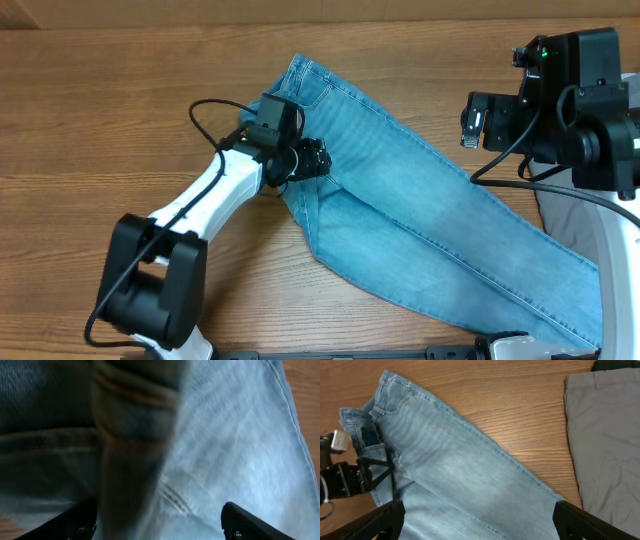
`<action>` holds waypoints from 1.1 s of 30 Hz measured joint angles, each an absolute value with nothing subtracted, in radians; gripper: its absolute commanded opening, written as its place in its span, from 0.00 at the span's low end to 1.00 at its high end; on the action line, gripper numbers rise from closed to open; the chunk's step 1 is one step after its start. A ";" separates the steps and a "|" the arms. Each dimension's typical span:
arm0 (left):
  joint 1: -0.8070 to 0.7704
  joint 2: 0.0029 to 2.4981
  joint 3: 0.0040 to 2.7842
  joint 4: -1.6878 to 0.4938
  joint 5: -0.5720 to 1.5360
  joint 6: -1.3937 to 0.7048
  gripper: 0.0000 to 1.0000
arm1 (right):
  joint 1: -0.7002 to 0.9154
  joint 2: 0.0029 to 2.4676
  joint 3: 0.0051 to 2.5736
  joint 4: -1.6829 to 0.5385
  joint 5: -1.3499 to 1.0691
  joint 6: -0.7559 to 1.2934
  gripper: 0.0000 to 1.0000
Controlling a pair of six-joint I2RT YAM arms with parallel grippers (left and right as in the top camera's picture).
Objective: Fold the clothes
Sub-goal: 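Grasp the jeans waistband with the left gripper, release right gripper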
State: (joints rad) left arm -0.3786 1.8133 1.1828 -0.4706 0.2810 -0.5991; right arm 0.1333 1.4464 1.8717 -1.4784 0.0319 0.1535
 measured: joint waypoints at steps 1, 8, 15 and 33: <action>-0.378 1.825 1.183 -0.449 0.281 -0.622 0.05 | 0.133 1.446 1.872 -1.478 0.029 0.154 0.85; -0.360 1.827 1.187 -0.494 0.251 -0.653 0.04 | 0.133 1.446 1.872 -1.482 0.025 0.156 0.79; -0.083 1.541 1.187 -0.847 0.068 -0.665 0.04 | 0.133 1.446 1.872 -1.485 0.025 0.157 0.79; 0.465 1.507 1.188 -1.242 -0.051 -0.496 0.92 | 0.133 1.556 1.689 -1.582 -0.097 0.157 0.86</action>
